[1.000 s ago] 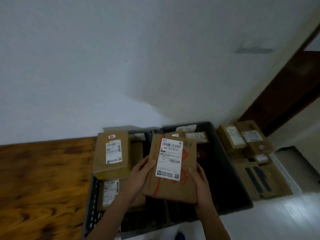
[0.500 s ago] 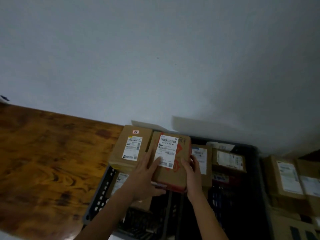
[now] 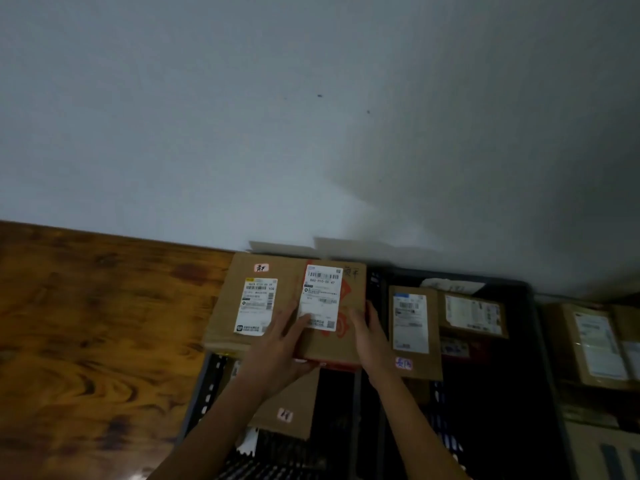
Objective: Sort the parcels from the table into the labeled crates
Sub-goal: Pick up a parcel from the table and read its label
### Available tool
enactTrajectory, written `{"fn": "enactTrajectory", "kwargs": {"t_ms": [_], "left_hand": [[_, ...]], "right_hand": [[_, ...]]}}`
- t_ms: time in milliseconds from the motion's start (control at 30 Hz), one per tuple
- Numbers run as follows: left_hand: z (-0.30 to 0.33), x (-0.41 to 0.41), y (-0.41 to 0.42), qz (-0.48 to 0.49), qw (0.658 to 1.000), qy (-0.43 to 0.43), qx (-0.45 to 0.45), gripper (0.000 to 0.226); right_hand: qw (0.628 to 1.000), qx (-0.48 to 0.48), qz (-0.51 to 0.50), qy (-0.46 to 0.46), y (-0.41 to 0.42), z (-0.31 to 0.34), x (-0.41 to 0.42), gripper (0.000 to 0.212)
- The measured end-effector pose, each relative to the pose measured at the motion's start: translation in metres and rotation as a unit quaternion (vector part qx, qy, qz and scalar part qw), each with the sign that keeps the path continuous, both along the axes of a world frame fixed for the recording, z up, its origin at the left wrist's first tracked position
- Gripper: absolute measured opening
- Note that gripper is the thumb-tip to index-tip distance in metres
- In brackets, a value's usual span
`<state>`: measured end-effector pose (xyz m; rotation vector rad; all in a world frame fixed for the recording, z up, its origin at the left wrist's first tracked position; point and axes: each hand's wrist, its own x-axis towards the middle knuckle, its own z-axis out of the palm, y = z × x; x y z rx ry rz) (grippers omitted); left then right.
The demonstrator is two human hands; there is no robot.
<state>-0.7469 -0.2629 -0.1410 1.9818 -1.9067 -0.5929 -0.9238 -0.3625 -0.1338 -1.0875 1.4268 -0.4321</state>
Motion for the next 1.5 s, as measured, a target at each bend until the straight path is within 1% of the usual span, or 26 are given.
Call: {"fn": "enactTrajectory", "kwargs": {"t_ms": [233, 433, 633, 667, 733, 767, 800, 867, 967, 1067, 1167, 1200, 1267, 1333, 1433, 1500], "left_hand": [[-0.005, 0.015, 0.006, -0.027, 0.999, -0.019, -0.008, 0.084], [-0.006, 0.010, 0.006, -0.024, 0.999, -0.022, 0.008, 0.082], [-0.001, 0.007, 0.001, -0.022, 0.999, -0.030, 0.016, 0.088], [-0.002, 0.007, -0.001, -0.027, 0.999, -0.038, 0.018, 0.092], [-0.003, 0.007, -0.004, -0.042, 0.997, -0.052, 0.025, 0.099], [-0.004, 0.007, -0.005, -0.048, 0.997, -0.055, 0.033, 0.103], [-0.004, 0.007, -0.006, -0.052, 0.996, -0.053, 0.041, 0.105], [-0.003, 0.006, -0.006, -0.045, 0.996, -0.051, 0.062, 0.105], [0.007, 0.001, -0.007, -0.026, 0.994, -0.033, 0.102, 0.108], [0.012, -0.003, -0.008, 0.006, 0.992, 0.011, 0.124, 0.110], [0.004, -0.004, -0.016, 0.046, 0.989, 0.080, 0.116, 0.107], [0.001, -0.002, -0.018, 0.052, 0.990, 0.084, 0.104, 0.103], [-0.006, 0.001, -0.022, 0.052, 0.994, 0.055, 0.074, 0.100], [-0.008, 0.004, -0.027, 0.050, 0.996, 0.034, 0.062, 0.102], [-0.014, 0.007, -0.033, 0.046, 0.997, 0.019, 0.061, 0.102], [-0.020, 0.011, -0.038, 0.033, 0.997, -0.012, 0.074, 0.100]], "right_hand": [[0.999, -0.011, 0.024, 0.018, 0.003, 0.004, 0.009, 0.054], [0.999, 0.006, 0.031, 0.011, -0.002, 0.001, 0.006, 0.058], [0.996, -0.023, 0.059, 0.065, -0.003, -0.004, 0.009, 0.053], [0.995, -0.032, 0.053, 0.077, -0.002, -0.005, 0.010, 0.058], [0.992, -0.052, 0.041, 0.110, -0.002, -0.014, 0.012, 0.075], [0.990, -0.057, 0.041, 0.122, -0.001, -0.018, 0.012, 0.079], [0.989, -0.056, 0.041, 0.132, 0.000, -0.020, 0.012, 0.077], [0.987, -0.058, 0.044, 0.145, 0.002, -0.019, 0.012, 0.063], [0.983, -0.050, 0.048, 0.167, 0.003, -0.020, 0.012, 0.057], [0.978, -0.068, 0.046, 0.193, 0.006, -0.024, 0.013, 0.056], [0.969, -0.098, 0.027, 0.223, 0.009, -0.022, 0.016, 0.058], [0.966, -0.111, 0.033, 0.230, 0.011, -0.022, 0.020, 0.061], [0.954, -0.152, 0.065, 0.248, 0.015, -0.020, 0.023, 0.068], [0.940, -0.182, 0.095, 0.272, 0.013, -0.019, 0.027, 0.070], [0.921, -0.187, 0.129, 0.317, 0.004, -0.025, 0.031, 0.069], [0.913, -0.178, 0.144, 0.339, -0.001, -0.028, 0.035, 0.069]]}}
